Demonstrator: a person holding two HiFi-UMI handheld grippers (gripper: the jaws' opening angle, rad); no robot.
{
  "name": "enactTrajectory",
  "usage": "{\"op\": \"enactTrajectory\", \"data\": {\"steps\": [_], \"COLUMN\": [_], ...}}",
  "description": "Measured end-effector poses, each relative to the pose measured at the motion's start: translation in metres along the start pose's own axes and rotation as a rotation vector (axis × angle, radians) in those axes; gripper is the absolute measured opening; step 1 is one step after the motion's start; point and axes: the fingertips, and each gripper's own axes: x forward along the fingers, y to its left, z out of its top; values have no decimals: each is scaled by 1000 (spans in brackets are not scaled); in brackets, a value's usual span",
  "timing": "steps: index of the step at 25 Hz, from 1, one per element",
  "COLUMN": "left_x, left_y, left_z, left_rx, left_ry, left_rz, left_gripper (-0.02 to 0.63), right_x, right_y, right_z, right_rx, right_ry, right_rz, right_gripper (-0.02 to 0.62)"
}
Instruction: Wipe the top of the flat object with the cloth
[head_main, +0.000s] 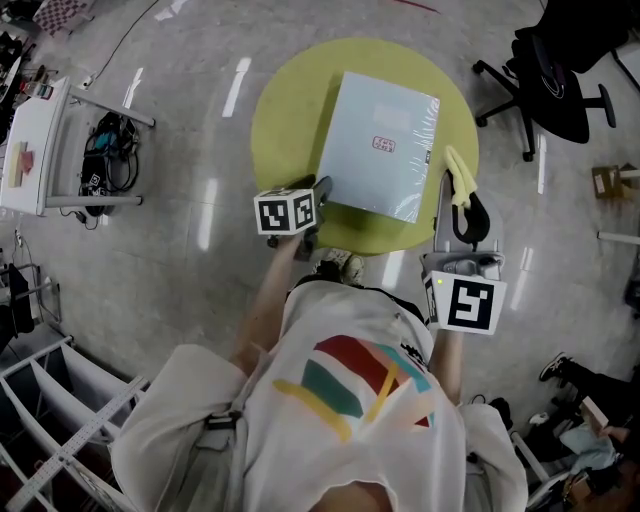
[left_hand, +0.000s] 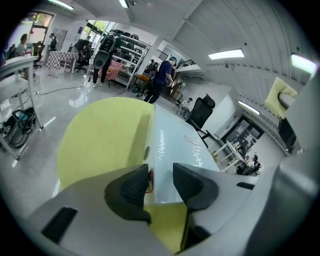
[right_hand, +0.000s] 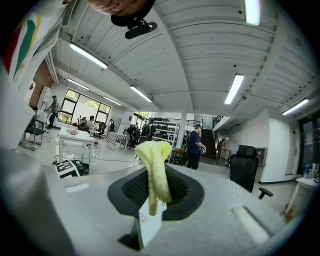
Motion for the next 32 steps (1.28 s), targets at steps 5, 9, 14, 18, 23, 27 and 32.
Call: {"op": "enactTrajectory", "data": {"steps": [5, 9, 14, 18, 23, 27, 32], "left_x": [-1, -2, 0, -1, 0, -1, -1], "left_y": [-1, 0, 0, -1, -1, -1, -1], "left_z": [1, 2, 1, 1, 0, 0, -2], "left_rx": [11, 19, 23, 24, 6, 21, 16], "left_ry": [-1, -6, -2, -3, 7, 16, 19], "left_rz": [12, 20, 22, 27, 22, 29, 25], "left_gripper": [160, 160, 160, 160, 160, 160, 160], "right_x": [14, 32, 69, 107, 155, 190, 218], "right_y": [-4, -11, -25, -43, -67, -84, -84], "right_z": [1, 1, -23, -47, -85, -129, -194], "right_rx": [-32, -99, -153, -284, -492, -614, -740], "right_ry": [2, 19, 117, 201, 320, 460, 632], "right_rz": [12, 7, 19, 11, 41, 62, 138], "right_gripper": [29, 29, 29, 29, 28, 29, 29]}}
